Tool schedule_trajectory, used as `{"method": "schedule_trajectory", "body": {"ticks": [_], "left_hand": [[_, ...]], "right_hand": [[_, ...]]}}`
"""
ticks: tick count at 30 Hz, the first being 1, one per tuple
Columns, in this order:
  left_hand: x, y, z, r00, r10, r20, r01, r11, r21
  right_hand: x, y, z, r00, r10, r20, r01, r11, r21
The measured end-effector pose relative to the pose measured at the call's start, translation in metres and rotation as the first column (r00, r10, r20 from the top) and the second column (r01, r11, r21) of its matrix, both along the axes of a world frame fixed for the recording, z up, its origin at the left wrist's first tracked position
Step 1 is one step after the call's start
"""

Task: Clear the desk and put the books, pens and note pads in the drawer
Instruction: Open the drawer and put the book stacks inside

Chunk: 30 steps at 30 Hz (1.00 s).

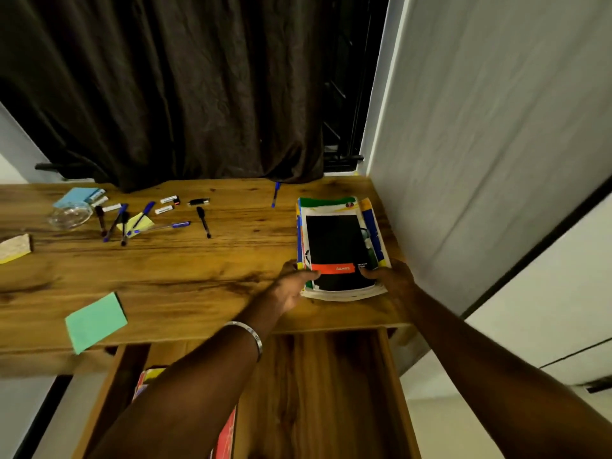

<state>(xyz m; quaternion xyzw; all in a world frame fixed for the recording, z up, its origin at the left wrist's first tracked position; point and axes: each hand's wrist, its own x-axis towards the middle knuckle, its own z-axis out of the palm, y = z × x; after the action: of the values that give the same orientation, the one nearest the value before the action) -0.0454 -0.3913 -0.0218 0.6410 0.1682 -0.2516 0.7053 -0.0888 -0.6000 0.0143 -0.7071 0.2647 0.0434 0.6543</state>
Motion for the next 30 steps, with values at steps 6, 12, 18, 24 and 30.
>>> {"method": "schedule_trajectory", "body": {"ticks": [6,12,18,24,30], "left_hand": [[-0.055,0.016,0.006,0.999,-0.028,0.041,0.025,0.998,0.064],[-0.106,0.033,0.008,0.995,-0.04,0.087,0.033,0.997,0.076],[-0.161,0.051,0.002,0.994,-0.053,0.095,0.043,0.994,0.105],[-0.227,0.071,0.0,0.992,-0.083,0.098,0.067,0.984,0.163],[-0.287,0.08,-0.014,0.991,-0.128,0.045,0.116,0.969,0.217]], "right_hand": [[-0.045,0.016,-0.001,0.997,-0.049,-0.064,0.055,0.995,0.087],[-0.095,0.034,0.004,0.999,-0.04,-0.025,0.043,0.988,0.147],[-0.148,0.052,0.009,1.0,-0.028,0.014,0.026,0.992,0.125],[-0.215,0.074,0.008,0.999,-0.03,0.04,0.025,0.992,0.121],[-0.276,0.084,0.001,0.998,-0.047,-0.035,0.05,0.996,0.076]]}}
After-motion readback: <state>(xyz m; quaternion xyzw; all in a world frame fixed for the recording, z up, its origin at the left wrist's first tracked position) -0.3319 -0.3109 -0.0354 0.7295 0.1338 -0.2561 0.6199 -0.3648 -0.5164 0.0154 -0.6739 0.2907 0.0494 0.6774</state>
